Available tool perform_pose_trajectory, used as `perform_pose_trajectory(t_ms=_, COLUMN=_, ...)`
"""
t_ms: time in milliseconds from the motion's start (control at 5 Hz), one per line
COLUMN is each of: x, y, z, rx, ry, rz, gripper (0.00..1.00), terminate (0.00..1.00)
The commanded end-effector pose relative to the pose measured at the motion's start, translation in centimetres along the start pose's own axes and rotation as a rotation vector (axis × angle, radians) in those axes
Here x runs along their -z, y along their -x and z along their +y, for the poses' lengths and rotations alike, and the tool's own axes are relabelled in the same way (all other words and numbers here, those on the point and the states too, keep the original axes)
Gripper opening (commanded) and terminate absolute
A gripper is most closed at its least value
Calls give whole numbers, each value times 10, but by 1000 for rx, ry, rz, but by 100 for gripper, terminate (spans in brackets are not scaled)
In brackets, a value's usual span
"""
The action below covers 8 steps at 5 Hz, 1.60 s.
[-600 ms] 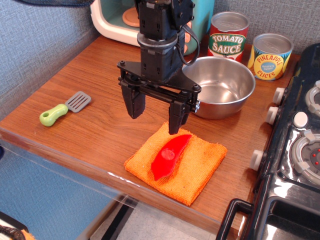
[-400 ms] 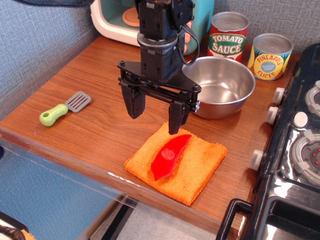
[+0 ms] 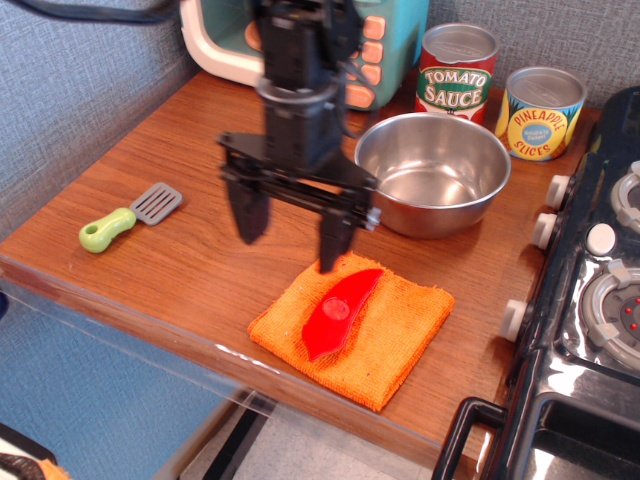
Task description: PLACE THE KNIFE VERTICALLY IN FRONT OF THE OVEN
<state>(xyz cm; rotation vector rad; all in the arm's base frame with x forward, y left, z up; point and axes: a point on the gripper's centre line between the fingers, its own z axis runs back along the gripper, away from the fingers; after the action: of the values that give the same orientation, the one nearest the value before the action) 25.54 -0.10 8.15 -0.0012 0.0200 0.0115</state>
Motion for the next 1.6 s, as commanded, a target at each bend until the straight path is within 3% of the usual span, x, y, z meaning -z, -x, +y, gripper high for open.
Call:
perform_pose_trajectory(t_ms=0, x=-9, y=-1, z=67, rx=-79, ry=-59, rz=-55, gripper=100, terminate=0)
perform_pose_trajectory(t_ms=200, x=1, y=-5, z=115, rx=-42, ry=-118, rz=-27, gripper=100, terminate=0)
perform_pose_trajectory(t_ms=600, x=26, y=4, z=168, rx=-31, ry=-143, rz=-19, gripper=100, terminate=0)
perform_pose_trajectory(t_ms=1200, x=59, y=-4, z=185, rx=32, ry=-108, rz=-23, gripper=100, terminate=0)
perform_pose_trajectory(t_ms=1400, x=74, y=-10, z=186, rx=41, ry=-95, rz=5, gripper=0, terminate=0)
